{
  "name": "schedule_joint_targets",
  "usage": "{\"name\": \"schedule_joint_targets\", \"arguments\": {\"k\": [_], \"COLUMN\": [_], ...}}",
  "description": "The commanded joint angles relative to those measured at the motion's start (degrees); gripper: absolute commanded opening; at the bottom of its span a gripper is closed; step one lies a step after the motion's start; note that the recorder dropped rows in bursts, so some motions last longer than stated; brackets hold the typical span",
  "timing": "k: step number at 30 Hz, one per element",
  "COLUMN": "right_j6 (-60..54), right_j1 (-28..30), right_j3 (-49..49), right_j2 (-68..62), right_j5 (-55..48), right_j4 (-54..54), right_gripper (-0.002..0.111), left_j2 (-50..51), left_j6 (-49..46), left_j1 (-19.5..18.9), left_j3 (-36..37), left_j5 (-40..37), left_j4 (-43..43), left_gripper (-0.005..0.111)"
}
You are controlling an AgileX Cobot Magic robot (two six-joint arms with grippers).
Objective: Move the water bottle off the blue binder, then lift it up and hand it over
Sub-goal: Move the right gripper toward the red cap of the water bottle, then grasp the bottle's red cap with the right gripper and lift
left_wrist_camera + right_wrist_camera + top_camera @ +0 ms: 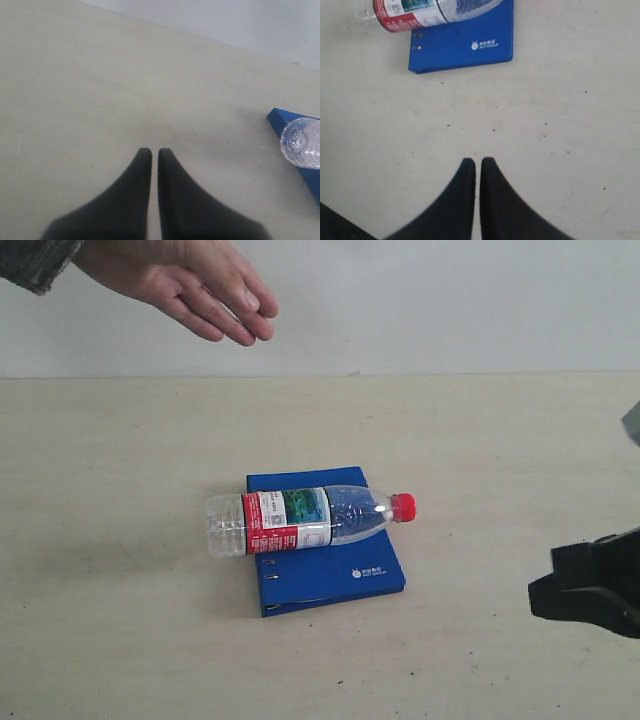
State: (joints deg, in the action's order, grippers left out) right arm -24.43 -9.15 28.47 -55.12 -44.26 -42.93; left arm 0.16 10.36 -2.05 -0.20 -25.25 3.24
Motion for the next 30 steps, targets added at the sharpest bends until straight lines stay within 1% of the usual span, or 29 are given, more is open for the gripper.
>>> {"name": "schedule_joint_targets", "arguments": {"k": [1,3,4,6,7,8,9,10,11,13,15,18,22,27,30], "right_j6": [-15.37,-24.39,-30.96,-43.29,-49.25,-54.46,-58.29,-60.36,-62.0,-66.08,-71.72,-80.69,-82.95,-89.43,-94.66], "right_j1": [-0.21,-0.21,-0.21,-0.21,-0.21,-0.21,-0.21,-0.21,-0.21,-0.21,-0.21,-0.21,-1.62,-4.21,-4.71], "right_j3": [2.48,4.12,5.09,7.11,8.29,9.27,9.93,10.58,11.09,11.93,13.02,15.15,17.89,20.46,21.74], "right_j2": [-7.61,-11.02,-12.48,-14.51,-15.24,-15.68,-15.99,-16.36,-16.62,-17.15,-18.35,-21.28,-27.66,-36.65,-40.3], "right_j5": [-4.02,-7.69,-9.25,-10.31,-9.8,-8.05,-5.83,-1.85,2.51,9.68,14.25,13.53,12.02,12.05,12.35], "right_j4": [-1.48,-3.14,-4.34,-6.28,-7.07,-8.22,-10.52,-12.57,-14.29,-16.85,-17.42,-18.48,-20.18,-19.82,-19.82], "right_gripper": [0.005,0.013,0.02,0.035,0.044,0.054,0.06,0.066,0.069,0.07,0.07,0.07,0.07,0.07,0.07], "left_j2": [-0.16,-0.16,-0.16,-0.16,-0.16,-0.16,-0.16,-0.16,-0.16,-0.16,-0.16,-0.16,-0.16,-0.16,-0.16], "left_j6": [0.49,0.49,0.49,0.49,0.49,0.49,0.49,0.49,0.49,0.49,0.49,0.49,0.49,0.49,0.49], "left_j1": [-0.12,-0.12,-0.12,-0.12,-0.12,-0.12,-0.12,-0.12,-0.12,-0.12,-0.12,-0.12,-0.12,-0.12,-0.12], "left_j3": [0.2,0.2,0.2,0.2,0.2,0.2,0.2,0.2,0.2,0.2,0.2,0.2,0.2,0.2,0.2], "left_j5": [0.33,0.33,0.33,0.33,0.33,0.33,0.33,0.33,0.33,0.33,0.43,0.43,0.43,0.31,0.31], "left_j4": [0.02,0.02,0.02,0.02,0.02,0.02,0.02,0.02,0.02,0.02,0.02,0.02,0.02,0.02,0.02], "left_gripper": [0.005,0.005,0.005,0.005,0.005,0.005,0.005,0.005,0.005,0.005,0.005,0.005,0.005,0.005,0.005]}}
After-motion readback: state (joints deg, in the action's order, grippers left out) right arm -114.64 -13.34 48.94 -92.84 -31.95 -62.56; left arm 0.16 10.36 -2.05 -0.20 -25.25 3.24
